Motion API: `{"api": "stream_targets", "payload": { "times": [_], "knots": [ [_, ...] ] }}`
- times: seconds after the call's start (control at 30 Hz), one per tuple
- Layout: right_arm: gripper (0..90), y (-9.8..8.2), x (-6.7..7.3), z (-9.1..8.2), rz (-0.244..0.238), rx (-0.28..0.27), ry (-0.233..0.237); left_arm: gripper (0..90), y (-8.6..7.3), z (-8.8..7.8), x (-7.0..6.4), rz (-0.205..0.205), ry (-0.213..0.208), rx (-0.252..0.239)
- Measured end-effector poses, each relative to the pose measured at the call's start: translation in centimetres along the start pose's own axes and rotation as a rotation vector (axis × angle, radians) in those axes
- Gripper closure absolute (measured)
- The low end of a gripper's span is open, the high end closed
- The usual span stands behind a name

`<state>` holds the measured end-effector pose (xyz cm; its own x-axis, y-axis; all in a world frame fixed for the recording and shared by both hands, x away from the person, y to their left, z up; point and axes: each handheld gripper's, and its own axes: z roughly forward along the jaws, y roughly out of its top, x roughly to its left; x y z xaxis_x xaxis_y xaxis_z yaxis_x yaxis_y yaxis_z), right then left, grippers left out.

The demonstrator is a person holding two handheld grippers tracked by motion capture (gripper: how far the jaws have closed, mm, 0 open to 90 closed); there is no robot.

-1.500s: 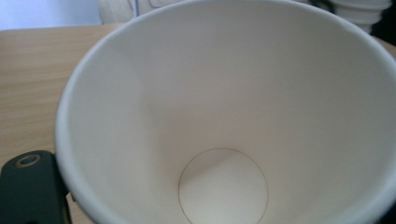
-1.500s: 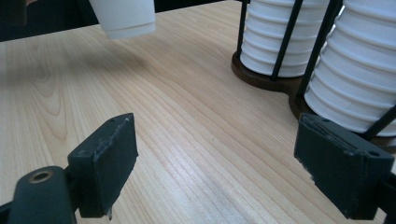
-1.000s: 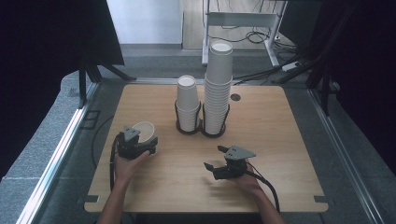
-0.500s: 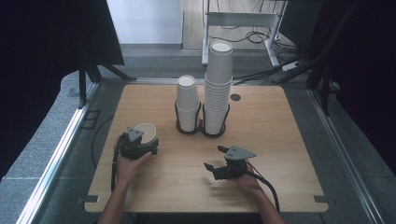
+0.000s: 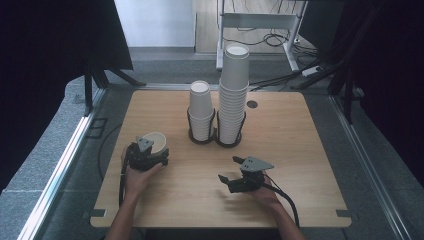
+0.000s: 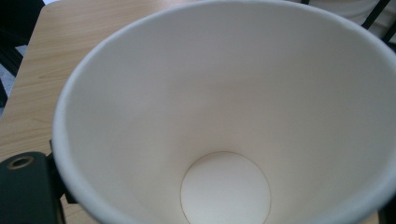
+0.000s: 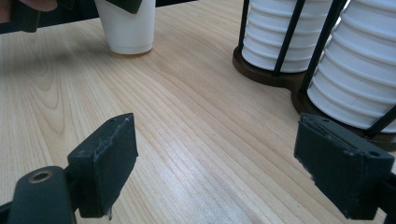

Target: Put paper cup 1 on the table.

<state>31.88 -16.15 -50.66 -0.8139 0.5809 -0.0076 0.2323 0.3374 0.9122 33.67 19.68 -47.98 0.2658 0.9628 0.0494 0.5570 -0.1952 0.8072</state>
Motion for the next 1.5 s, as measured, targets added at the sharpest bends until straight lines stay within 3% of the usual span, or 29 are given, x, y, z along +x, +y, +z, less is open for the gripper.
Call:
{"api": "stream_targets", "payload": {
  "times": [0.2,0.43,0.73,1.07,1.2,1.3,1.5],
  "knots": [
    [13.3,-0.1,0.0,0.1,0.001,0.001,-0.001,3.3,0.1,-0.3,0.0,-0.008,-0.013,-0.026],
    [13.3,-0.1,0.1,0.1,-0.001,0.004,0.000,1.3,0.4,-1.7,-0.1,-0.039,0.002,-0.060],
    [13.3,-0.1,0.0,0.1,-0.004,0.006,-0.002,0.9,0.3,-3.6,-0.4,-0.067,0.012,-0.064],
    [13.2,0.0,-0.2,0.0,0.003,-0.001,-0.012,0.6,0.5,-5.8,-0.6,-0.052,-0.004,-0.108],
    [13.2,0.1,-0.2,-0.2,-0.002,-0.003,-0.013,0.9,0.9,-6.6,-0.9,-0.053,-0.050,-0.143],
    [13.3,0.1,-0.3,-0.4,0.003,-0.008,-0.016,2.3,1.1,-7.1,-1.2,-0.086,-0.141,-0.184],
    [13.3,0.3,-0.6,-0.6,0.007,-0.021,-0.022,11.5,1.4,-6.9,-2.1,-0.103,-0.252,-0.205]
  ]
}}
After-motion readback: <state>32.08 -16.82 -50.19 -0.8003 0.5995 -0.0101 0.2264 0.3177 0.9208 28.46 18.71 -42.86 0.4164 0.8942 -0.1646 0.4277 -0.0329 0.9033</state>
